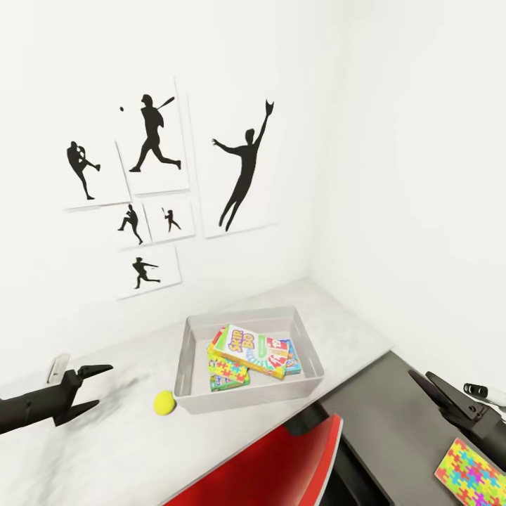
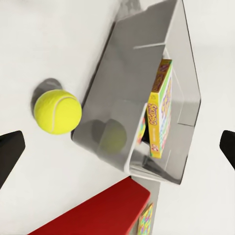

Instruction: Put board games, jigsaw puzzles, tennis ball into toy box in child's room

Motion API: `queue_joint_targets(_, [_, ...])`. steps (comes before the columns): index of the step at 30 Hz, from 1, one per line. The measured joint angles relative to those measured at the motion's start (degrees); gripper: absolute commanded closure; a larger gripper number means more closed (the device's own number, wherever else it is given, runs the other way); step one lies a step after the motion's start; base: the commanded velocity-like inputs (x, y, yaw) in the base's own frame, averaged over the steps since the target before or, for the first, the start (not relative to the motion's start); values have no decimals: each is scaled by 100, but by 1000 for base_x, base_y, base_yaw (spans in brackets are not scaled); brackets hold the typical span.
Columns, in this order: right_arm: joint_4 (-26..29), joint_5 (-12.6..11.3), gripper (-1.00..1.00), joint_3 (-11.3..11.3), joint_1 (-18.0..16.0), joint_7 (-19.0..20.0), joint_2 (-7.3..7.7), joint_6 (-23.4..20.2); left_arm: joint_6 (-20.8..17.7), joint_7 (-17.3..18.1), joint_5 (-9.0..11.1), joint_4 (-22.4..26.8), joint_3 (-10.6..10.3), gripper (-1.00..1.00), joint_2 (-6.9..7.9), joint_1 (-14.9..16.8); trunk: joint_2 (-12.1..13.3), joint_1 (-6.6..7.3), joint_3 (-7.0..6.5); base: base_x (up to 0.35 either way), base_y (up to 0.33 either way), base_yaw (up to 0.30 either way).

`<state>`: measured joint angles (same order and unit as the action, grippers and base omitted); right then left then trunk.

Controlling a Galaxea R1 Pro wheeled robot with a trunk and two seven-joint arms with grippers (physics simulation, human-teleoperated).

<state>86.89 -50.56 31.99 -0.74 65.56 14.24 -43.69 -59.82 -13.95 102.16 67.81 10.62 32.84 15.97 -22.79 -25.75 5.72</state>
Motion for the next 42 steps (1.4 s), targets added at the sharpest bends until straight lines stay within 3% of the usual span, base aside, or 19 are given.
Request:
queue_joint_targets(22, [-5, -11, -100, 8, 0, 9, 7, -6, 1, 247, 1, 8, 12, -100, 45, -10, 0, -2, -144, -55, -29, -187])
queue_joint_targets(42, [-5, -5, -100, 9, 0, 9, 7, -2, 1, 263, 1, 62, 13, -100, 47, -18, 0, 0, -180, -51, -4, -42])
